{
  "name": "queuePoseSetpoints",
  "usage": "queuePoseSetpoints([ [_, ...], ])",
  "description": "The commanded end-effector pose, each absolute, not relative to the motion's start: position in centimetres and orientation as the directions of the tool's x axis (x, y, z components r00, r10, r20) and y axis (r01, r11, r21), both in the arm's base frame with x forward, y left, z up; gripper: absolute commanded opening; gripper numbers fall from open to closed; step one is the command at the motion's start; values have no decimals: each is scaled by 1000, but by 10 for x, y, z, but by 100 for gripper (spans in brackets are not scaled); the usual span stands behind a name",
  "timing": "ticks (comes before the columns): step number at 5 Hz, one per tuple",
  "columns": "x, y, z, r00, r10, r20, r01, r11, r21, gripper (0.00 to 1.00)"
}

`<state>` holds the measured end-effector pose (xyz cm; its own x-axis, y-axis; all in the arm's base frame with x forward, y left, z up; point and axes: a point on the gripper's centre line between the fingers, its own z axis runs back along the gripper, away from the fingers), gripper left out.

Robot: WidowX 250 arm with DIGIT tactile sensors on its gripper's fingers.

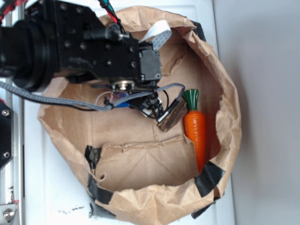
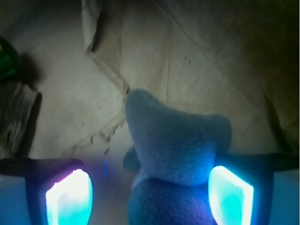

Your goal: Grab the gray animal.

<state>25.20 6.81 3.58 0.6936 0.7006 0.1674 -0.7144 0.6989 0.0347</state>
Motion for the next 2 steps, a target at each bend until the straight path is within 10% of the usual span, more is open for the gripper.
queuePoseSetpoints([
  [1, 259, 69, 24, 692, 687, 223, -709, 704, 33, 62],
  [2, 259, 68, 27, 682, 695, 229, -718, 696, 23, 0],
])
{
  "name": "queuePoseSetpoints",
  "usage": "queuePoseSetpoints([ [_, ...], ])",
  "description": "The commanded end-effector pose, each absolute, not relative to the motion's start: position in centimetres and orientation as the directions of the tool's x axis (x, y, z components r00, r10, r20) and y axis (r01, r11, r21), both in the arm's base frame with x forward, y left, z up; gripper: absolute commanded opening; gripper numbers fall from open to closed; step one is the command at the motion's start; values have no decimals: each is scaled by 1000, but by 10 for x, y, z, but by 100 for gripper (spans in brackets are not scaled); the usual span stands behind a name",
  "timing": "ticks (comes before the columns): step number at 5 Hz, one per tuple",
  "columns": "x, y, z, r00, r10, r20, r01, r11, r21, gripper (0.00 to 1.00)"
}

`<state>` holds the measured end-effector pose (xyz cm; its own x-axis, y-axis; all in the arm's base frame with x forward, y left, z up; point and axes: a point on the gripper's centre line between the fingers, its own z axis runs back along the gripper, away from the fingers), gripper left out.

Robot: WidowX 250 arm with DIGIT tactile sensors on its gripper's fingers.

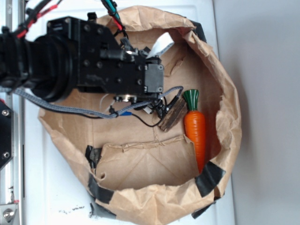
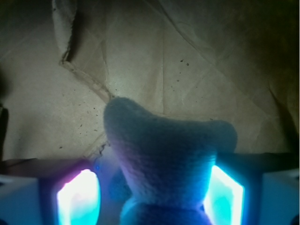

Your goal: Grab the gray animal.

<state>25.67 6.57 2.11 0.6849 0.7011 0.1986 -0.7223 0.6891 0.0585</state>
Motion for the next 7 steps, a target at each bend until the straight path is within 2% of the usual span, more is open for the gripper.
queuePoseSetpoints([
  [1, 259, 68, 31, 687, 688, 234, -710, 704, 10, 0],
  [3, 252, 58, 59, 719, 638, 274, -650, 758, -58, 0],
  [5, 246, 44, 123, 783, 586, 210, -555, 810, -192, 0],
  [6, 244, 45, 135, 801, 567, 193, -531, 821, -211, 0],
  [7, 239, 40, 135, 804, 534, 261, -508, 845, -165, 0],
])
